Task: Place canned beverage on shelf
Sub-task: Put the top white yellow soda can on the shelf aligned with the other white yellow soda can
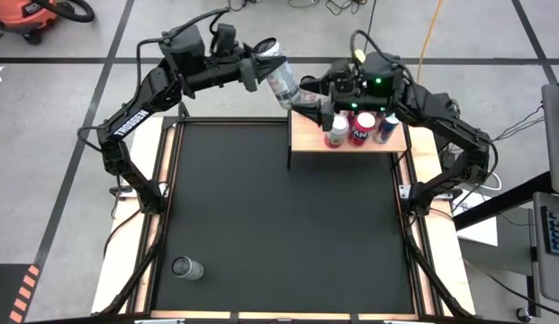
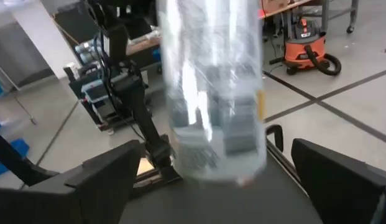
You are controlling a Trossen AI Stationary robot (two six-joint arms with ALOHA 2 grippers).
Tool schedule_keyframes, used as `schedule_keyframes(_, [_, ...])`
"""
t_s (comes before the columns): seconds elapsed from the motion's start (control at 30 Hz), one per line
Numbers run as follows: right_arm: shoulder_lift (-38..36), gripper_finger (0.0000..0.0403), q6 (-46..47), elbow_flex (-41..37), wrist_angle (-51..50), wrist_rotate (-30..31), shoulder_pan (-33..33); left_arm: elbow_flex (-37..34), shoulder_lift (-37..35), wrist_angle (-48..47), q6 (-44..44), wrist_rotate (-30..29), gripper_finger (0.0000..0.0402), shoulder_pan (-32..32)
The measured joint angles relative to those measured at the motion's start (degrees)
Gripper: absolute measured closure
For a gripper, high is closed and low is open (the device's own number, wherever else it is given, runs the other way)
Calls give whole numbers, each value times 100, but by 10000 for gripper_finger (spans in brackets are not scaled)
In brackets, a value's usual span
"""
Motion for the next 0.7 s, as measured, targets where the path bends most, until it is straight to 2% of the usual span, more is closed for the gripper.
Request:
schedule_keyframes(0.2, [227,9,-526,-2,226,281,2,-2,73,-95,-108,-410,142,-154])
schedule_keyframes(0.37, [287,10,-799,-2,487,277,-2,0,113,-64,-104,-788,142,-262])
schedule_keyframes(0.7, [416,12,-930,-2,423,279,-2,0,134,-59,-105,-972,142,-284])
